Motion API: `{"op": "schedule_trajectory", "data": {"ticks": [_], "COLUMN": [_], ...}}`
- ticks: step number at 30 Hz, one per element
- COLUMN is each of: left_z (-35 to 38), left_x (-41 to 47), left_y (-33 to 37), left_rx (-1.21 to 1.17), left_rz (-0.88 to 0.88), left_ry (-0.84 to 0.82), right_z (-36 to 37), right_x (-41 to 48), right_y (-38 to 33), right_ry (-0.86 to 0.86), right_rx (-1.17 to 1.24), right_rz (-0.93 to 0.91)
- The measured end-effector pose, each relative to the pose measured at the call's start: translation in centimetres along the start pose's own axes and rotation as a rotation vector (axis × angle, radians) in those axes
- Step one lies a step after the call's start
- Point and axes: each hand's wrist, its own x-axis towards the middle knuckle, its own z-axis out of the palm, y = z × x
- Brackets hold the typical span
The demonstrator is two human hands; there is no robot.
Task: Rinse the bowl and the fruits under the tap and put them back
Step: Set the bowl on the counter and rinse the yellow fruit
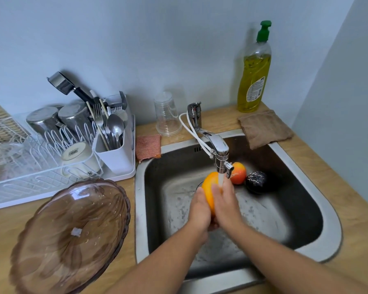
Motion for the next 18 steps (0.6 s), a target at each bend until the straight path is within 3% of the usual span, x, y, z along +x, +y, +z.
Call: {"op": "schedule_trajectory", "data": {"ticks": [2,7,9,13,16,18], "left_z": [-0.2,1.0,1.3,0.3,0.4,0.9], "left_x": [0.5,-1.4,-2.0,-1.9,-1.2,-1.4], "left_y": [0.0,0.2,0.6,0.6,1.1,2.1], "left_rx": [0.03,-0.006,-0.018,0.196,0.382,0.359], "left_rz": [0.034,0.049,0.052,0.003,0.079,0.092], "left_ry": [0.024,-0.031,-0.015,-0.019,-0.072,-0.08], "right_z": [0.5,-2.2,-2.5,-2.5,-3.5,-3.7], "right_x": [-1.8,3.5,3.9,0.6,1.0,1.5], "right_y": [0.1,-1.4,-1.9,-0.5,0.1,-0.6], "right_ry": [-0.016,-0.017,-0.009,-0.041,-0.065,-0.131], "right_rx": [0.006,0.048,0.107,0.143,-0.004,-0.131], "right_rz": [-0.076,0.241,0.28,0.105,-0.022,-0.15]}}
